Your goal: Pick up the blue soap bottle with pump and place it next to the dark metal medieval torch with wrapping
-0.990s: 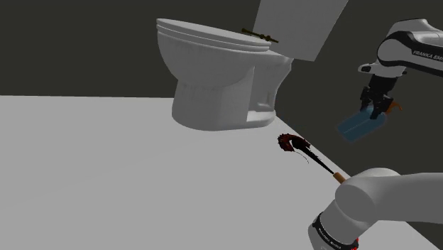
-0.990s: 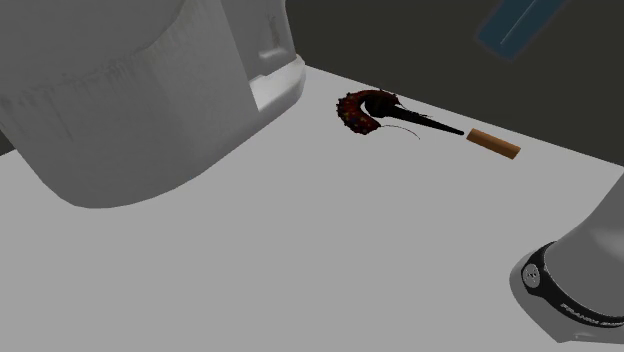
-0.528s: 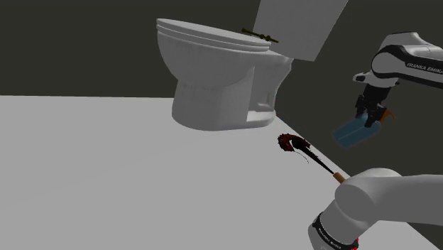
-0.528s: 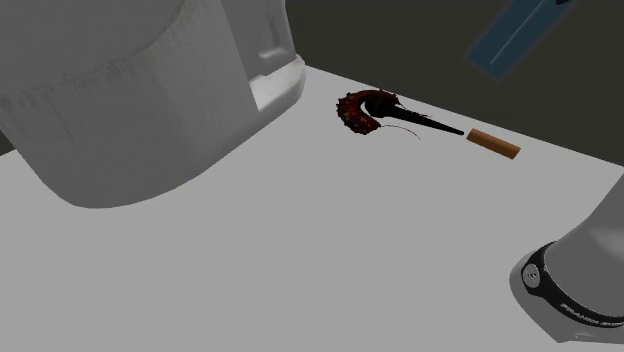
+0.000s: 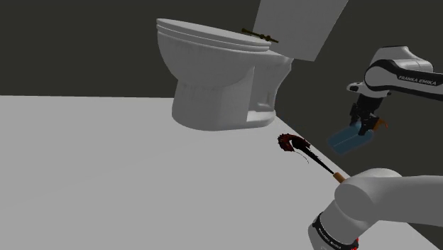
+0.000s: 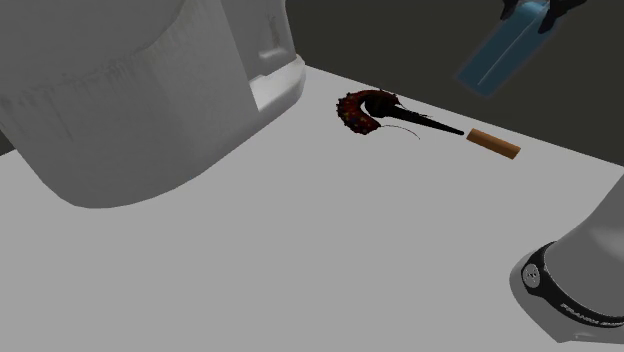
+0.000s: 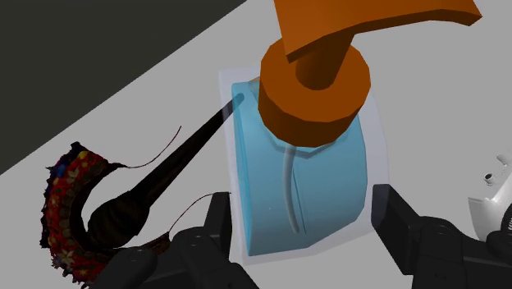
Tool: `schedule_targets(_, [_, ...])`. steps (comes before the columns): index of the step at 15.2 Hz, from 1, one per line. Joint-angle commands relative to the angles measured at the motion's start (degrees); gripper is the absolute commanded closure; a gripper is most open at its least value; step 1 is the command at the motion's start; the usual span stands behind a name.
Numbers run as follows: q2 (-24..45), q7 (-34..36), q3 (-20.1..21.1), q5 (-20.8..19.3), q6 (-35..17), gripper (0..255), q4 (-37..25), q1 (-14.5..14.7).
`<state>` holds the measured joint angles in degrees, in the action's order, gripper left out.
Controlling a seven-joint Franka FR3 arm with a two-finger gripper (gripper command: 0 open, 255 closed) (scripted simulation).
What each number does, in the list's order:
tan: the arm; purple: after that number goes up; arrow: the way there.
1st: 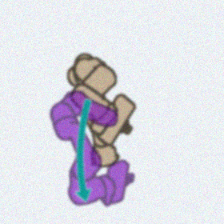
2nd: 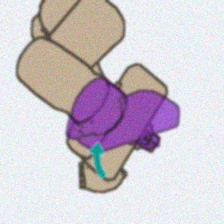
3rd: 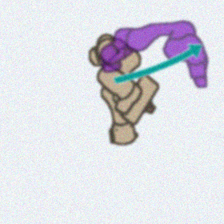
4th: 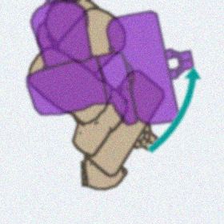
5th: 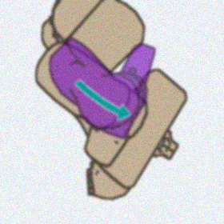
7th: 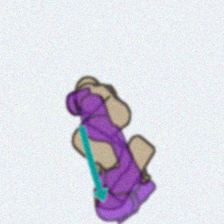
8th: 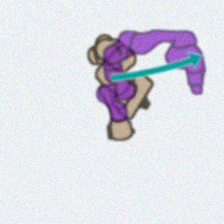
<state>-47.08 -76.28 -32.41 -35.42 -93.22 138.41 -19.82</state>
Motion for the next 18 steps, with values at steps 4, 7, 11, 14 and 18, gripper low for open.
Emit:
schedule_targets(4, [-0.26,0.93,-1.46,-1.36,-3.33,255,3.59,-0.40])
schedule_targets(7, [-0.18,1.51,-2.45,-2.23,-5.42,255,5.63,-0.61])
schedule_targets(11, [0.15,2.29,-3.86,-3.48,-8.32,255,8.21,-0.86])
schedule_targets(14, [0.59,2.89,-5.01,-4.48,-10.56,255,10.03,-1.02])
schedule_targets(18, [1.45,3.71,-6.65,-5.89,-13.68,255,12.31,-1.19])
